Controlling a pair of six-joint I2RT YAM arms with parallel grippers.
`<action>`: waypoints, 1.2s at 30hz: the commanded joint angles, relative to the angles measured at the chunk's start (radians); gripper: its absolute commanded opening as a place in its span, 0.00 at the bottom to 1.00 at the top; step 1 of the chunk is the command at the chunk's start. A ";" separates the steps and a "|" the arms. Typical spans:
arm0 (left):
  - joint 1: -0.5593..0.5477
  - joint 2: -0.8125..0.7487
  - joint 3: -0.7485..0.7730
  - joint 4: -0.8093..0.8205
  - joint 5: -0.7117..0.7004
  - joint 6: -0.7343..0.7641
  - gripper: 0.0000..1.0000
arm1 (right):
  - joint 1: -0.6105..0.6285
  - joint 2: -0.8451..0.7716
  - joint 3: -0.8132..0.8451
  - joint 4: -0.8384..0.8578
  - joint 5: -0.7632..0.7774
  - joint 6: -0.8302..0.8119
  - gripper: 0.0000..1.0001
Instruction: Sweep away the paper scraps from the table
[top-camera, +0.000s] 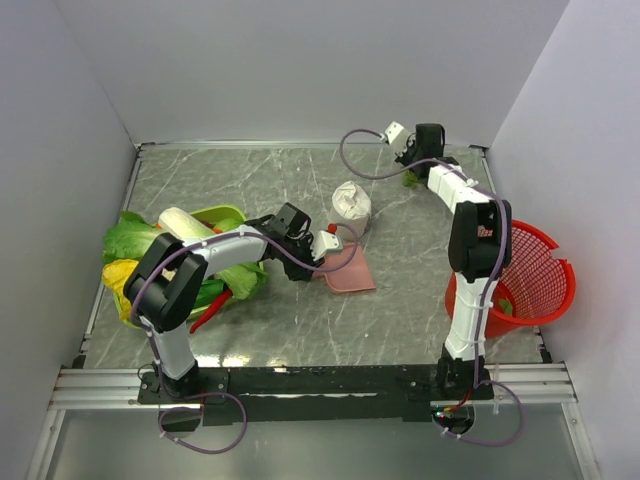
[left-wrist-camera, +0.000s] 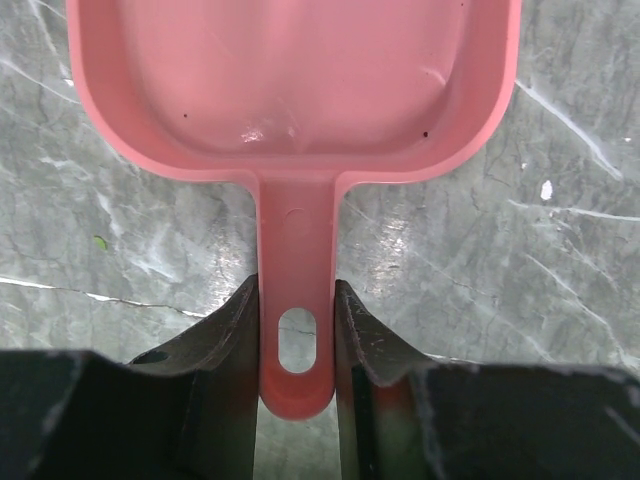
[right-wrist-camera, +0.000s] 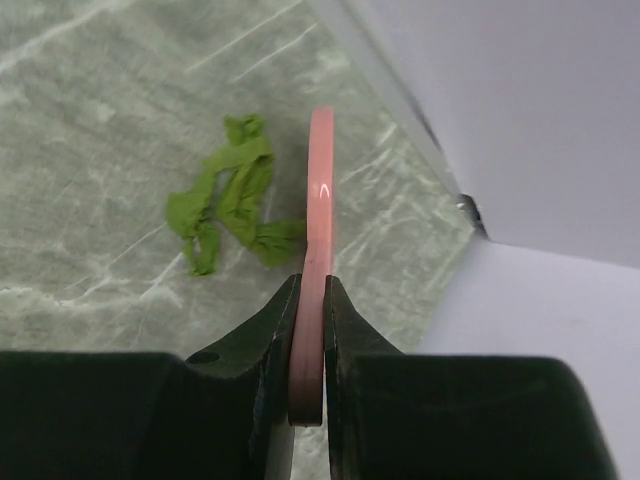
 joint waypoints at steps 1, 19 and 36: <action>-0.002 -0.050 0.011 -0.032 0.057 0.006 0.10 | 0.007 0.004 0.041 0.044 -0.013 -0.075 0.00; 0.001 -0.079 0.007 -0.042 0.008 0.010 0.12 | 0.126 -0.499 -0.123 -0.490 -0.119 0.049 0.00; 0.017 -0.080 -0.001 -0.114 -0.026 0.051 0.13 | 0.169 -0.417 -0.305 -0.534 -0.234 0.109 0.00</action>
